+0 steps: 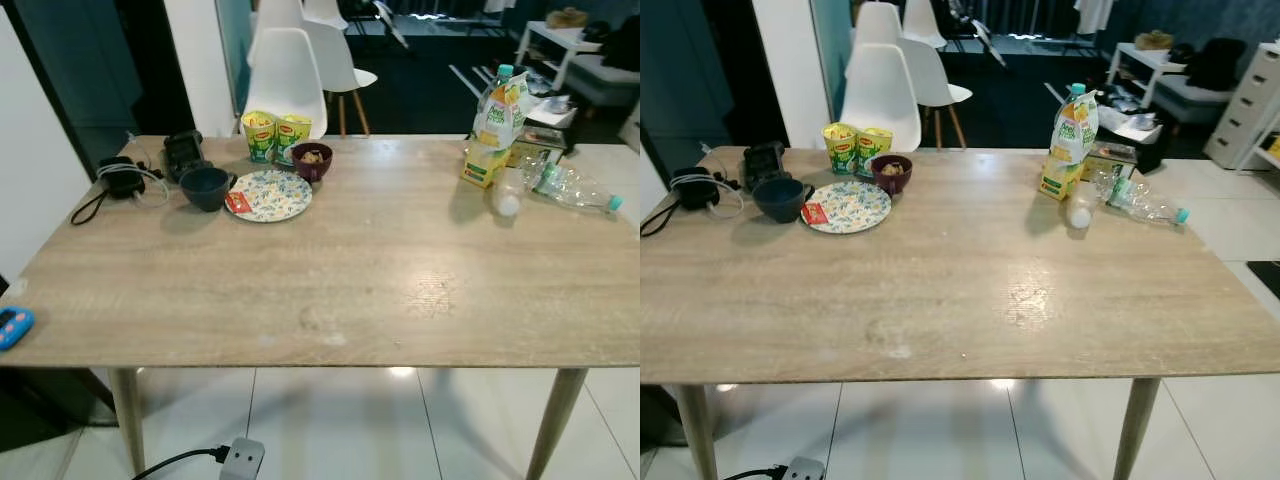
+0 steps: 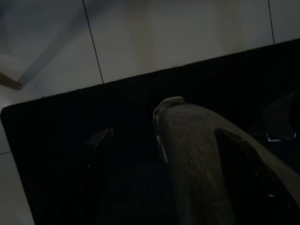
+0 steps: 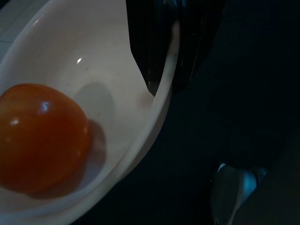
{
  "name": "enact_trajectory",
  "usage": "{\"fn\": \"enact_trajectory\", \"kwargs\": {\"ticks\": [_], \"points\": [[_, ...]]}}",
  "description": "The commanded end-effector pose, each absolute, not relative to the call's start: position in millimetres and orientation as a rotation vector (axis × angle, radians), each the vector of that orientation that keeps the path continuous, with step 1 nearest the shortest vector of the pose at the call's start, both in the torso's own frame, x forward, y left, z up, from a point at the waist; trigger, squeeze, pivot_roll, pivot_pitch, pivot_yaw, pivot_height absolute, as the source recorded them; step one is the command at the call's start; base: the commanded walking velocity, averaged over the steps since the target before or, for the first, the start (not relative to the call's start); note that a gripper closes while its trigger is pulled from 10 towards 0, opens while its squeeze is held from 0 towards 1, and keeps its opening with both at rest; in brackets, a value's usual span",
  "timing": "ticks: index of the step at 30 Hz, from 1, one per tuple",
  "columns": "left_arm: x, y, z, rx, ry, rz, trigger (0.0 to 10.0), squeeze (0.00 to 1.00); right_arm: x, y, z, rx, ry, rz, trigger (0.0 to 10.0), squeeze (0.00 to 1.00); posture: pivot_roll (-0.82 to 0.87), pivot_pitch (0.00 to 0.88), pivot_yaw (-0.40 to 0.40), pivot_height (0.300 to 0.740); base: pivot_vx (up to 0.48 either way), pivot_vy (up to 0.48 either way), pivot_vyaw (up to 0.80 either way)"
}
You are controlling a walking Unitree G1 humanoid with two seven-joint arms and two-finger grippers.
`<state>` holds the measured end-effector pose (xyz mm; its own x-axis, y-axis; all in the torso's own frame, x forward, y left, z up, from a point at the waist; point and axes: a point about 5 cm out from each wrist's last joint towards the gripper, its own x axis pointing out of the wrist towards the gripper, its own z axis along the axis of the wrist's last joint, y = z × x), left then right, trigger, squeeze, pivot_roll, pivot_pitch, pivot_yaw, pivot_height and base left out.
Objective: Restocking fridge
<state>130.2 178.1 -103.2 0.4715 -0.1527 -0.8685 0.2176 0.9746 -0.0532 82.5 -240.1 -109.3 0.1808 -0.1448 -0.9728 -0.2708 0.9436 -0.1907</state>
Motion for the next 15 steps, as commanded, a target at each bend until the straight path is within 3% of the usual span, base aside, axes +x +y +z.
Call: {"fn": "enact_trajectory", "kwargs": {"ticks": [1, 15], "points": [[113.0, 175.3, -109.4, 0.05, 1.125, -0.231, 10.0, 0.0, 79.9, -240.7, -109.6, -0.355, 1.398, 0.086, 10.0, 0.0, 0.04, 0.0, -0.047, 0.74, 0.0, 0.0, 0.0], [112.9, 174.5, -109.5, 0.067, 1.124, -0.247, 10.0, 0.0, 80.6, -242.7, -109.1, -0.382, 1.397, 0.082, 10.0, 0.0, 0.05, 0.0, -0.052, 0.74, 0.0, 0.0, 0.0]]}}
